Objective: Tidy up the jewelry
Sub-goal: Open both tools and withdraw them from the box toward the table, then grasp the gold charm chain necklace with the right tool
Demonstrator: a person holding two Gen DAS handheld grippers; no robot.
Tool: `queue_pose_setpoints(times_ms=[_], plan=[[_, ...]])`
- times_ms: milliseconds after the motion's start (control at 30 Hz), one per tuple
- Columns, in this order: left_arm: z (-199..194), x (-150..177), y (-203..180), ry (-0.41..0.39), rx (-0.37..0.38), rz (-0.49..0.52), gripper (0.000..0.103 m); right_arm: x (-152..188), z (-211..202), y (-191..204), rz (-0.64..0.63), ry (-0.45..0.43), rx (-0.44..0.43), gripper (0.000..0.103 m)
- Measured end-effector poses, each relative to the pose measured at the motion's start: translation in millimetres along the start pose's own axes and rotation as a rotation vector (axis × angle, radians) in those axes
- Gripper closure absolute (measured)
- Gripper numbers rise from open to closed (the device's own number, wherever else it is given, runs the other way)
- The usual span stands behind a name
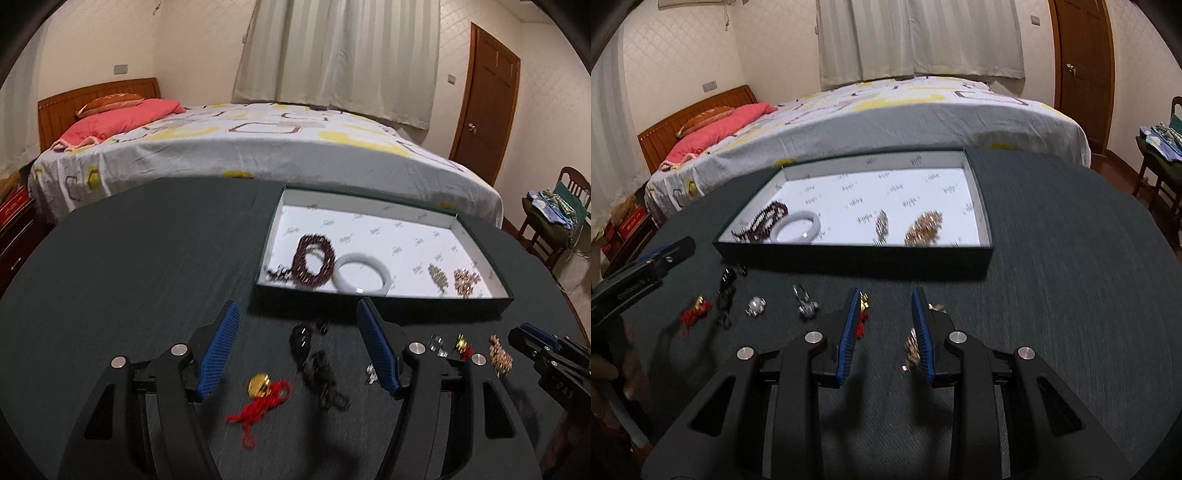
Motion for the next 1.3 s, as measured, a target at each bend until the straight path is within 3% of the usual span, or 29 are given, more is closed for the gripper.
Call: queue_pose_setpoints(times_ms=[500,633,767,833,867,900,1300], plan=[[5,37,5,0.073,-0.016,-0.003,0.038,17,24,-31,0.036,0.075,0.077,0.074],[7,40,5,0.083,-0.016,-0.001,0.038,21,29,-33,0.033,0.098,0.092,0.060],[9,43,4,0.095,-0.007,-0.003,0.038,23,30,-30,0.004,0.109,0.110,0.057],[9,42,2,0.092,-0.006,0.003,0.038,24,30,-30,-0.019,0.110,0.133,0.064],[9,41,2,0.092,-0.006,0.006,0.038,24,30,-30,-0.024,0.109,0.137,0.078],[9,41,2,0.092,-0.005,0.009,0.038,24,29,-30,-0.027,0.108,0.136,0.083],[16,46,1,0.125,0.010,0.011,0.039,24,26,-25,-0.026,0.103,0.099,0.090]])
Point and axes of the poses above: each gripper's, at about its wrist camera, not at the fingertips, and z roughly the way its jaws point, y to its left, x to its underside, the point moved 10 cm from there along z, roughly the way its jaws point, and after that the axes turned 10 degrees about z, right-handed, at the moved point
